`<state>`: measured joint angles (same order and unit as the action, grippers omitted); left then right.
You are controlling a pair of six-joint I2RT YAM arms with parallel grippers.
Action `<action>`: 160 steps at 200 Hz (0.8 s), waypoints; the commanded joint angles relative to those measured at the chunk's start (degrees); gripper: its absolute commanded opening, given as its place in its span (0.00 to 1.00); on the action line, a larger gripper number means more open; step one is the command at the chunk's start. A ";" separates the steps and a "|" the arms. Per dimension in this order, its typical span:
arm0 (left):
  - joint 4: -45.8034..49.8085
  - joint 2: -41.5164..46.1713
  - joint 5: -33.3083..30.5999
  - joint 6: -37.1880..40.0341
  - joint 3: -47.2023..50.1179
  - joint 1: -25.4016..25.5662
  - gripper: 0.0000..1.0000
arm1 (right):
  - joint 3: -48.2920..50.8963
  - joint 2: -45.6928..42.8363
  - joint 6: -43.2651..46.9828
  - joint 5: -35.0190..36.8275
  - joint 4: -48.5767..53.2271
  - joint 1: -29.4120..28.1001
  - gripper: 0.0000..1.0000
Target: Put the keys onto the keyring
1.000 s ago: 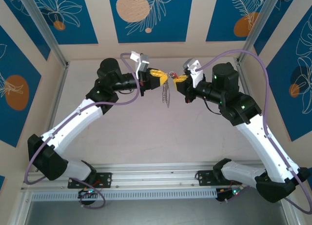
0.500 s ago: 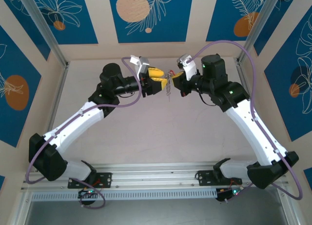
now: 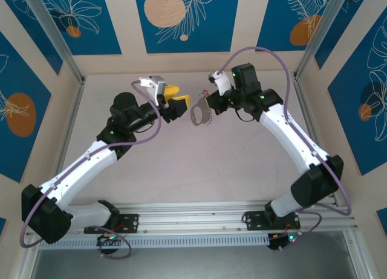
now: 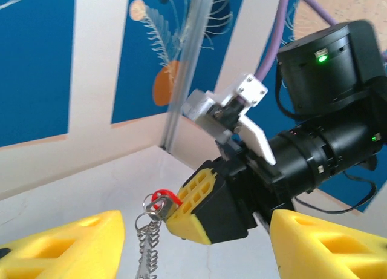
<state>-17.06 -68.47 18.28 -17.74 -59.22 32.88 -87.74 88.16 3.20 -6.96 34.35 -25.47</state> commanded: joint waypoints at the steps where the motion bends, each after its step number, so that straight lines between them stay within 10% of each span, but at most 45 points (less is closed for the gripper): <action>1: 0.99 2.05 -3.72 -1.26 1.86 -1.39 0.65 | -4.77 5.11 -1.20 -4.19 -3.04 0.24 0.00; 63: 2.41 3.27 -3.61 -1.43 3.36 -3.66 0.66 | -17.37 21.13 -2.11 -7.89 -1.77 -0.96 0.00; 160: 1.83 4.24 -3.17 -4.72 5.52 -4.31 0.67 | 13.54 16.48 -13.72 -6.77 -18.68 -7.55 0.00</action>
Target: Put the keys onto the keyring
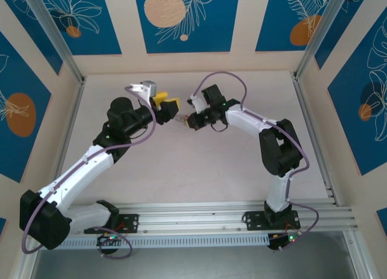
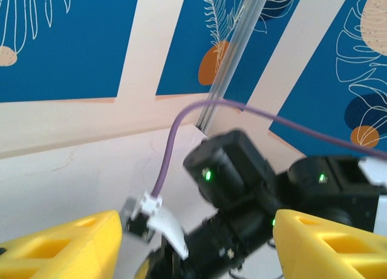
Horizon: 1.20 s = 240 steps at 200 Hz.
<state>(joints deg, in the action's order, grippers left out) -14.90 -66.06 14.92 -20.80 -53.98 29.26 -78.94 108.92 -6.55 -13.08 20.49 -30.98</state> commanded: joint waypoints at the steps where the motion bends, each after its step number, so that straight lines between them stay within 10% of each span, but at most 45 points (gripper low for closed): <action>1: -0.32 1.82 0.20 -1.68 0.27 -0.69 0.67 | 4.96 -4.35 -4.03 -0.59 -4.92 -2.14 0.00; 153: 0.64 1.96 0.02 -4.25 0.55 -0.68 0.68 | 18.29 -7.98 -10.65 -0.88 -9.42 -9.88 0.00; 204: 1.20 0.92 2.26 -4.38 -0.60 -0.60 0.69 | 20.98 -16.89 -10.57 -8.53 -5.53 -16.17 0.78; 240: 0.92 2.71 1.42 -4.48 0.54 -0.60 0.77 | 22.72 -26.03 -10.92 -8.84 -2.76 -12.08 0.89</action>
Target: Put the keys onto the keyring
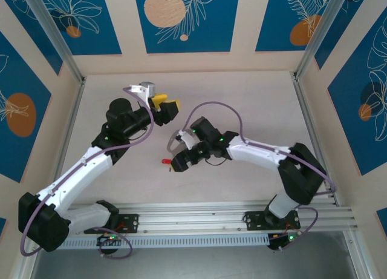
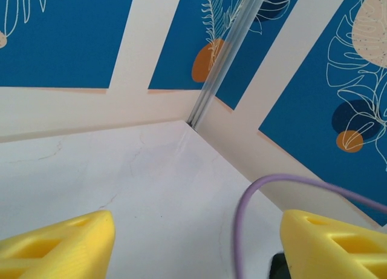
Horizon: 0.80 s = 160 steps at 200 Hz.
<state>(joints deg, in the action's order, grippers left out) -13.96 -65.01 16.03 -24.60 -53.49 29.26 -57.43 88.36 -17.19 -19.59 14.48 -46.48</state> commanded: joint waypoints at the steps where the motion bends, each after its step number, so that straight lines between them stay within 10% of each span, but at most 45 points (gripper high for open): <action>1: 0.02 1.83 0.18 -0.65 0.10 -0.60 0.78 | 1.24 -5.69 -0.29 -2.26 3.30 3.63 0.89; 67: 8.15 11.42 -19.26 5.43 4.88 -0.59 1.00 | 2.01 -19.56 -1.15 4.46 6.22 19.45 0.98; 118: 10.72 16.95 -40.58 17.48 11.56 -0.68 1.00 | 5.68 -24.67 -6.01 19.84 1.13 33.45 0.99; 160: 0.36 19.01 -46.35 28.97 23.54 -3.02 1.00 | 14.55 -24.72 -8.31 27.78 -10.68 41.46 0.99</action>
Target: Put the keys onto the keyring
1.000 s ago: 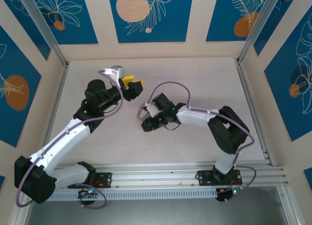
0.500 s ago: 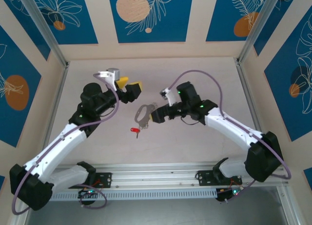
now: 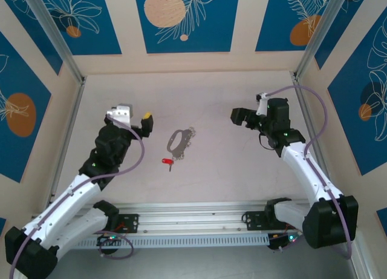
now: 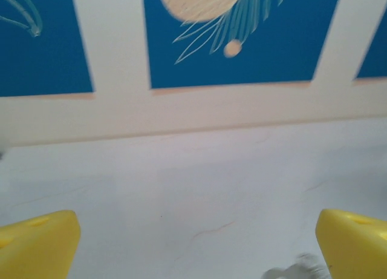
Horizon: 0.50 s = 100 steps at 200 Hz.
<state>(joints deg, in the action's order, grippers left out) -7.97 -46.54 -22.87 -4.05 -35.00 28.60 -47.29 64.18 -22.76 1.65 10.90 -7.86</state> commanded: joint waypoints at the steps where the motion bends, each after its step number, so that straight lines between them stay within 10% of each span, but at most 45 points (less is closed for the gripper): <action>1: -5.82 0.51 -7.40 8.52 5.35 -2.52 1.00 | 4.58 -0.51 -2.60 6.48 -7.24 3.02 0.99; 100: -42.88 -26.57 4.76 6.95 21.10 -19.10 1.00 | 22.45 11.84 11.64 16.23 -41.41 5.61 0.99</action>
<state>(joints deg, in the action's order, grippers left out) -36.84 -67.83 -23.51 3.57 -13.63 12.53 -29.08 71.72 -14.61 15.59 -14.70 -3.22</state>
